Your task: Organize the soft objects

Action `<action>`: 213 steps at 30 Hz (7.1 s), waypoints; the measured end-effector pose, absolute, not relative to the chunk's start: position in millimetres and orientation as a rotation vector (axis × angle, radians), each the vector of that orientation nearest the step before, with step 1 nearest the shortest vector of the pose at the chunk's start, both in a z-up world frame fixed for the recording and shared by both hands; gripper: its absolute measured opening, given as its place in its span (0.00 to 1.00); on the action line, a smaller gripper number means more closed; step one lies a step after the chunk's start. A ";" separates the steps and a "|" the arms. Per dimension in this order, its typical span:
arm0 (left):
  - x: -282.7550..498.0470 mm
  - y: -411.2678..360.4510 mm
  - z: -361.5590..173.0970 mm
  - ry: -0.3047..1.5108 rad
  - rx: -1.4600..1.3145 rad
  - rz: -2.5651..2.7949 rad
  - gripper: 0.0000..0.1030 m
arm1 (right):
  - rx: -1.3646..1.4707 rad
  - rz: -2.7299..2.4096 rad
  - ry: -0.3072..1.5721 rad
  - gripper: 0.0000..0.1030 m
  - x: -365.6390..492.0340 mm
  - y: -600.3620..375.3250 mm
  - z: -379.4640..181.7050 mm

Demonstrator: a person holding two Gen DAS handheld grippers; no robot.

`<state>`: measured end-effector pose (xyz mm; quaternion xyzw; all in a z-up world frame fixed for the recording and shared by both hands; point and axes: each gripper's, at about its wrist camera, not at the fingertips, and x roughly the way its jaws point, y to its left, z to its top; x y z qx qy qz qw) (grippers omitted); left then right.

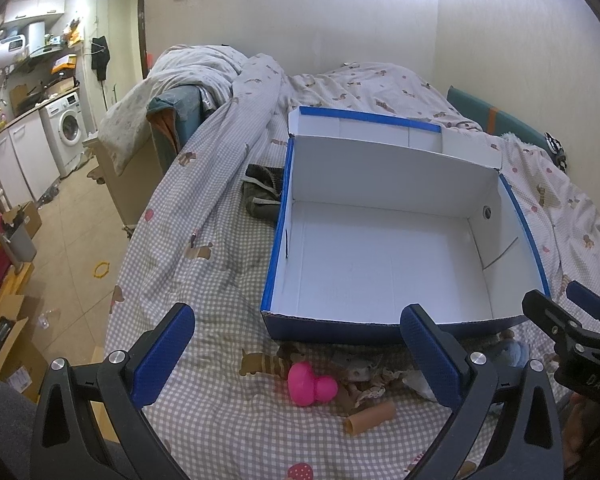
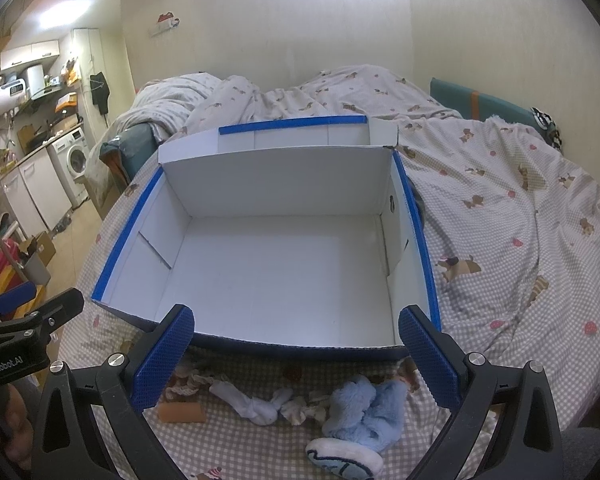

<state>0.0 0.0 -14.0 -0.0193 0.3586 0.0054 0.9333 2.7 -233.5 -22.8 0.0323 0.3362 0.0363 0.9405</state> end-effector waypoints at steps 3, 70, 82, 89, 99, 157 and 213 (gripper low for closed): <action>0.1 -0.3 -14.0 0.733 -0.040 0.012 1.00 | 0.066 0.074 0.687 1.00 2.8 -233.4 -22.6; 46.7 2.4 -110.8 1.295 -0.203 -0.120 0.35 | 0.362 0.027 1.278 0.38 18.7 -292.9 -116.3; -10.4 43.8 -9.1 1.131 -0.310 -0.147 0.35 | 0.400 0.140 1.106 0.36 -24.7 -297.6 -18.5; 14.5 52.1 29.9 1.042 -0.220 -0.097 0.35 | 0.367 0.211 1.022 0.36 -3.6 -285.2 18.4; 37.6 21.7 24.0 0.994 -0.069 -0.109 0.34 | 0.370 0.197 1.017 0.36 10.9 -284.5 12.7; 131.8 -16.1 -30.7 1.048 -0.054 -0.006 0.70 | 0.331 0.264 0.876 1.00 125.6 -258.0 -36.4; 40.1 23.7 -39.2 1.019 -0.067 0.036 0.71 | 0.156 0.098 0.926 1.00 37.1 -274.4 -54.4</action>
